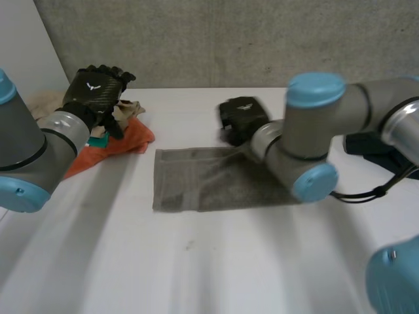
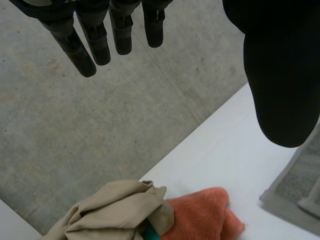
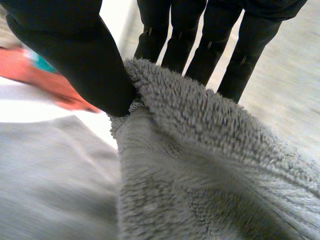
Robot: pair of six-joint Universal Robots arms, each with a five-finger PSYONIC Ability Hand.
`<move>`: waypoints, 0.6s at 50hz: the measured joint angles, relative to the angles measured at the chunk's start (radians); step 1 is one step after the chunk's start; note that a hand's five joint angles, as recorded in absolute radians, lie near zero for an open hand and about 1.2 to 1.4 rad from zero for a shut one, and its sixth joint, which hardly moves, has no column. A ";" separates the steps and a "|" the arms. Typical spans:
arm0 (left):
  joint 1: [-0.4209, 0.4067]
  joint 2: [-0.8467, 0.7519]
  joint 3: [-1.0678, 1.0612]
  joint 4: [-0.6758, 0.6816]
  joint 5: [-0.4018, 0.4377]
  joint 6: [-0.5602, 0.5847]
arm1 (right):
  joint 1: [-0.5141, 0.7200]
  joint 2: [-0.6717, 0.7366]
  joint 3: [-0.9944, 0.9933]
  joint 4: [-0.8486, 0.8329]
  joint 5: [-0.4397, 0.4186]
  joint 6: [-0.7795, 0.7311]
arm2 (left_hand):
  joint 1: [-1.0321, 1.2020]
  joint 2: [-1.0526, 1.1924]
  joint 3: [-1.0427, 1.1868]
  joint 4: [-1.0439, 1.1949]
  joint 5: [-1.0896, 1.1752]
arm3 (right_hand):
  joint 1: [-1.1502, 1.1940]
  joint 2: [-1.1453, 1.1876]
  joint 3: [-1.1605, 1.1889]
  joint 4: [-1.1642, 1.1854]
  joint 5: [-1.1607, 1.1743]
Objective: Fold the laundry.
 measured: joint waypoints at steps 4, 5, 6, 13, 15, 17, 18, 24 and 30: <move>0.002 0.015 -0.006 0.002 0.002 -0.029 | 0.110 -0.032 0.137 -0.126 -0.097 -0.021 | 0.000 0.000 0.000 0.000 0.000 | 0.000 0.000 0.000 0.000 0.000; 0.002 0.016 -0.007 0.002 0.002 -0.033 | 0.130 -0.034 0.164 -0.151 -0.111 -0.027 | 0.000 0.000 0.000 0.000 0.000 | 0.000 0.000 0.002 0.000 0.000; 0.002 0.017 -0.009 0.002 0.002 -0.036 | 0.142 -0.035 0.179 -0.166 -0.120 -0.032 | 0.000 0.000 0.000 0.000 0.000 | 0.000 0.000 0.003 0.000 0.000; -0.004 0.012 -0.009 0.003 0.000 -0.038 | 0.216 -0.056 0.314 -0.257 -0.155 -0.099 | 0.000 0.000 0.000 0.000 0.000 | -0.112 -0.144 -0.150 -0.154 -0.120; -0.007 0.009 -0.001 0.003 0.000 -0.037 | 0.211 -0.072 0.325 -0.262 -0.149 -0.109 | 0.000 0.000 0.000 0.000 0.000 | -0.450 -0.486 -0.480 -0.482 -0.456; -0.011 0.005 0.012 0.002 -0.001 -0.037 | 0.200 -0.090 0.329 -0.258 -0.138 -0.111 | 0.000 0.000 0.000 0.000 0.000 | -0.720 -0.776 -0.767 -0.767 -0.733; -0.015 0.002 0.022 0.001 -0.001 -0.038 | 0.189 -0.103 0.330 -0.251 -0.126 -0.109 | 0.000 0.000 0.000 0.000 0.000 | -0.841 -0.893 -0.897 -0.903 -0.856; -0.067 -0.030 0.095 -0.015 -0.002 -0.038 | 0.106 -0.188 0.348 -0.167 -0.030 -0.073 | 0.000 0.000 0.000 0.000 0.000 | -0.881 -0.957 -0.972 -0.977 -0.909; -0.176 -0.095 0.185 -0.062 0.000 -0.033 | 0.017 -0.267 0.412 -0.049 0.101 -0.042 | 0.000 0.000 0.000 0.000 0.000 | -0.881 -0.957 -0.972 -0.977 -0.909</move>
